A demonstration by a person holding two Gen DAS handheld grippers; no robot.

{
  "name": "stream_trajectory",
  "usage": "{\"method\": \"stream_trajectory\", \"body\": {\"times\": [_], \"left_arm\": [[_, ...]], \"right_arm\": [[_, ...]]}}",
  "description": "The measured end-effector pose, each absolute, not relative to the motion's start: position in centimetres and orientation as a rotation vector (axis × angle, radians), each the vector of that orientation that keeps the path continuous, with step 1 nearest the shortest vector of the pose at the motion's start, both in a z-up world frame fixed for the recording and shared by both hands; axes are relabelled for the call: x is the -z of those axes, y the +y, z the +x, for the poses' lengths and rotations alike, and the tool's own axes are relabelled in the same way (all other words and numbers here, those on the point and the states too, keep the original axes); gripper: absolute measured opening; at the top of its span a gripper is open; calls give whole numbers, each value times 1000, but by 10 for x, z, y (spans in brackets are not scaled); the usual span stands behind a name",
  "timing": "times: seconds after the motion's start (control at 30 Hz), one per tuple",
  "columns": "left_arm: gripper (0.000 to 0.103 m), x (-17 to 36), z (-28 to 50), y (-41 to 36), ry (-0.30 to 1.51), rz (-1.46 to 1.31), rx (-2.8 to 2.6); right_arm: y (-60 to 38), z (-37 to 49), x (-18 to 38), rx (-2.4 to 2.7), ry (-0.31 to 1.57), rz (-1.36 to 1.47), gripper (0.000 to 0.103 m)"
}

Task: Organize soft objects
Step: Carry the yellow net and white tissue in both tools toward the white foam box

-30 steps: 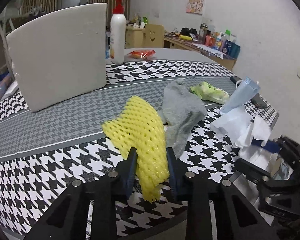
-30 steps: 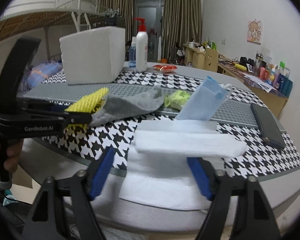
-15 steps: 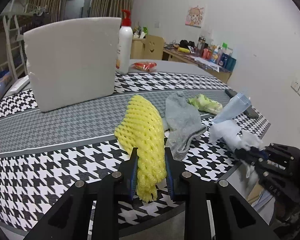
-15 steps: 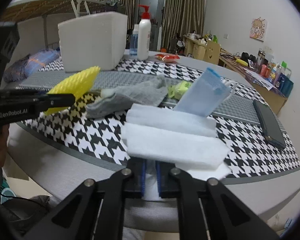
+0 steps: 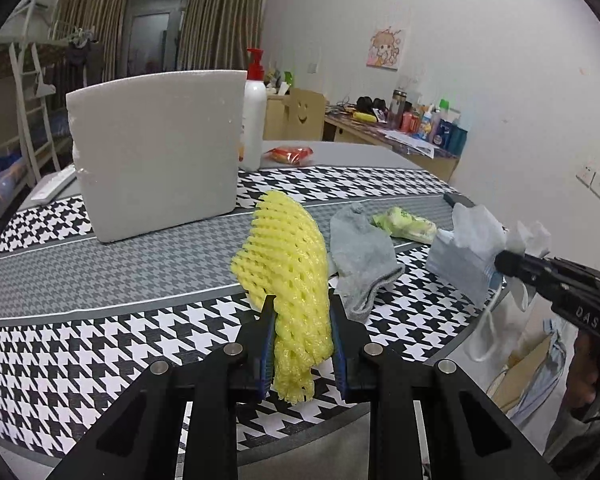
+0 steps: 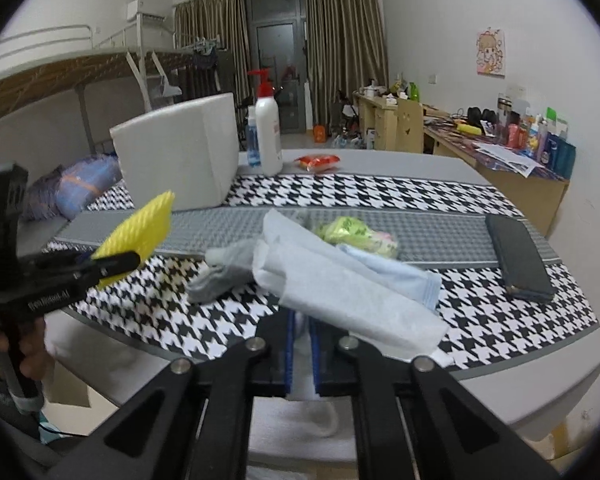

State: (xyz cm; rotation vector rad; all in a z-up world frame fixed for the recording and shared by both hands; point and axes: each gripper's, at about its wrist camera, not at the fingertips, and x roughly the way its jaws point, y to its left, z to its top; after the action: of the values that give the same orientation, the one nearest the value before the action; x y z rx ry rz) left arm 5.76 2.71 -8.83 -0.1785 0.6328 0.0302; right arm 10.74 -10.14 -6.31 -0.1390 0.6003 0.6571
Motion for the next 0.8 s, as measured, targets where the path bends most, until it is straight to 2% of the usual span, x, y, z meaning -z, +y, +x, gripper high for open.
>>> {"method": "stream_trajectory", "body": {"times": [0.3, 0.37, 0.4, 0.43, 0.5, 0.57, 0.6, 0.63, 0.67, 0.73, 0.8], "left_arm": [[25, 87, 49, 24, 623, -164, -36], [25, 87, 50, 22, 620, -162, -32], [25, 87, 50, 21, 621, -162, -30], [25, 87, 50, 19, 623, -161, -29], [25, 88, 51, 18, 626, -158, -28], [25, 89, 53, 18, 629, -159, -27], [25, 90, 54, 18, 630, -159, -27], [25, 90, 54, 18, 631, -161, -27], [25, 90, 54, 18, 630, -159, -25], [25, 91, 55, 18, 631, -156, -25], [25, 91, 55, 19, 629, -157, -24]], "right_arm": [[-103, 115, 71, -686, 639, -79, 10], [-101, 110, 69, -676, 620, -103, 18], [-102, 109, 68, -669, 611, -107, 31], [-102, 107, 67, -670, 603, -105, 37], [-104, 108, 67, -674, 603, -94, 41], [-104, 110, 69, -679, 612, -84, 41], [-104, 112, 70, -677, 616, -82, 29], [-103, 114, 72, -671, 627, -86, 25], [-103, 116, 74, -654, 638, -89, 24], [-102, 119, 78, -635, 646, -92, 13], [-104, 121, 80, -628, 656, -82, 11]]}}
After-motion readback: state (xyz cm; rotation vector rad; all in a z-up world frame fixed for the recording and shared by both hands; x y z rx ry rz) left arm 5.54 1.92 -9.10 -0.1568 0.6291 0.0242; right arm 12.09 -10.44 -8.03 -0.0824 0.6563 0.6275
